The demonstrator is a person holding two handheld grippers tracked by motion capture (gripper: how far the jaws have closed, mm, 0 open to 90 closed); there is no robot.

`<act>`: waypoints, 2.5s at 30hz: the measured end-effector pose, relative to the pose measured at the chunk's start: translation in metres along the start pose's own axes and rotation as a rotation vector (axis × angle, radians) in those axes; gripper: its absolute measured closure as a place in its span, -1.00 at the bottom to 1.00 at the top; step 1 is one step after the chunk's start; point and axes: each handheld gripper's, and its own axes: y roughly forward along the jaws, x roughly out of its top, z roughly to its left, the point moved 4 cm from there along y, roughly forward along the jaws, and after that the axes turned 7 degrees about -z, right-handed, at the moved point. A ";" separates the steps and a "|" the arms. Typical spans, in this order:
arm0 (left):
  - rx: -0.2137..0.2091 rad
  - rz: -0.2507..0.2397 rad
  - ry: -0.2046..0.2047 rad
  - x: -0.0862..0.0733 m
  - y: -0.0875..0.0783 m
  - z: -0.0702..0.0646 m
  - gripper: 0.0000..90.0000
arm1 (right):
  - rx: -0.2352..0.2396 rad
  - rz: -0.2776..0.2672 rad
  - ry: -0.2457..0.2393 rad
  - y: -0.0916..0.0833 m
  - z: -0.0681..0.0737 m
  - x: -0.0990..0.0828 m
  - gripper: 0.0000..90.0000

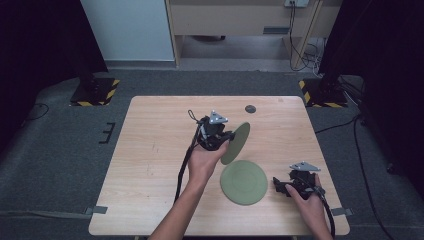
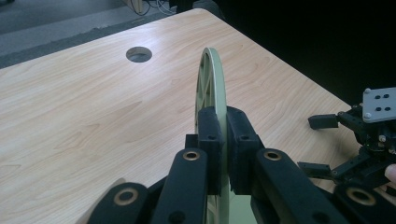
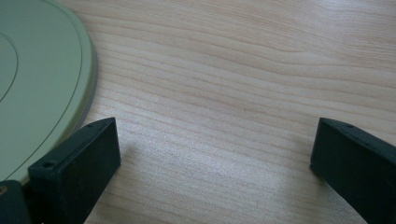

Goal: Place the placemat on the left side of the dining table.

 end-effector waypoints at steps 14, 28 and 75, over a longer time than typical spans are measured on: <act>0.035 0.002 0.009 0.005 -0.007 0.008 0.90 | 0.000 0.000 0.000 0.000 0.000 0.000 -0.96; 0.062 0.001 0.009 0.005 -0.016 0.019 0.90 | 0.003 0.003 -0.002 0.000 0.000 0.000 -0.97; 0.172 -0.005 -0.054 -0.014 -0.054 0.076 0.90 | 0.006 0.004 -0.006 0.000 0.000 0.000 -0.98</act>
